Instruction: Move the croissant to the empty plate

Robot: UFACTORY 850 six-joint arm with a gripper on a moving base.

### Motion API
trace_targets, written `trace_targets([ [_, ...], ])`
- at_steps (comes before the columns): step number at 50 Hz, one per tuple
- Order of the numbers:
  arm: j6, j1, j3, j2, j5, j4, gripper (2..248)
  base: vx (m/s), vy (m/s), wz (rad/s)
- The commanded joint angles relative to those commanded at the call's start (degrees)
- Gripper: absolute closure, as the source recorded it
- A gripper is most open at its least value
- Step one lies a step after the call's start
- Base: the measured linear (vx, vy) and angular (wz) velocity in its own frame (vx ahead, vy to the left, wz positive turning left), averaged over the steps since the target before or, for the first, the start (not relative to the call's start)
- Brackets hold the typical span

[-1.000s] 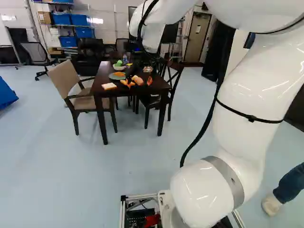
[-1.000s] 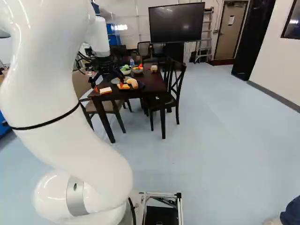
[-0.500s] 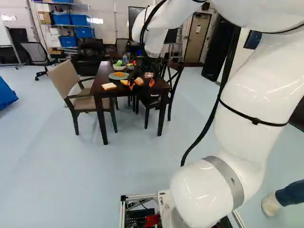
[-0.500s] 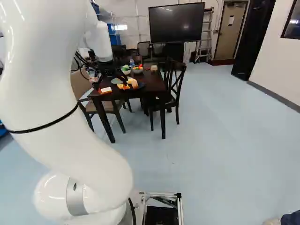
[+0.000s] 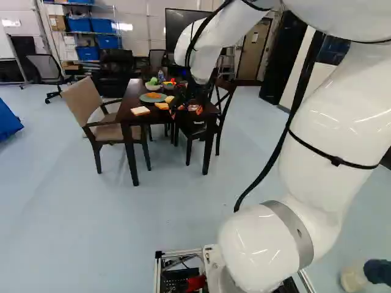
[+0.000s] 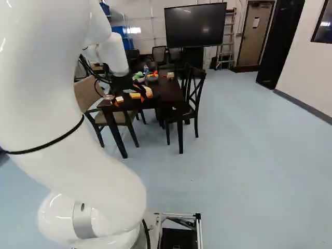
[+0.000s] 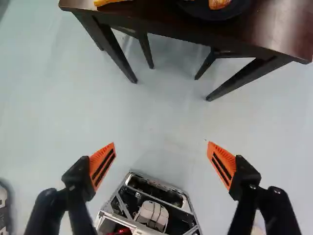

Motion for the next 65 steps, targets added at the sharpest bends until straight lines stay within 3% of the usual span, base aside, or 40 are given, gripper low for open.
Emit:
trace_targets([
  [23,2.8,-1.9,9.3,3.3,14.1,-1.4,3,0.0,0.0,0.0],
  [65,9.1,-6.3,30.0,10.7,45.5,-4.7,3,0.0,0.0,0.0],
])
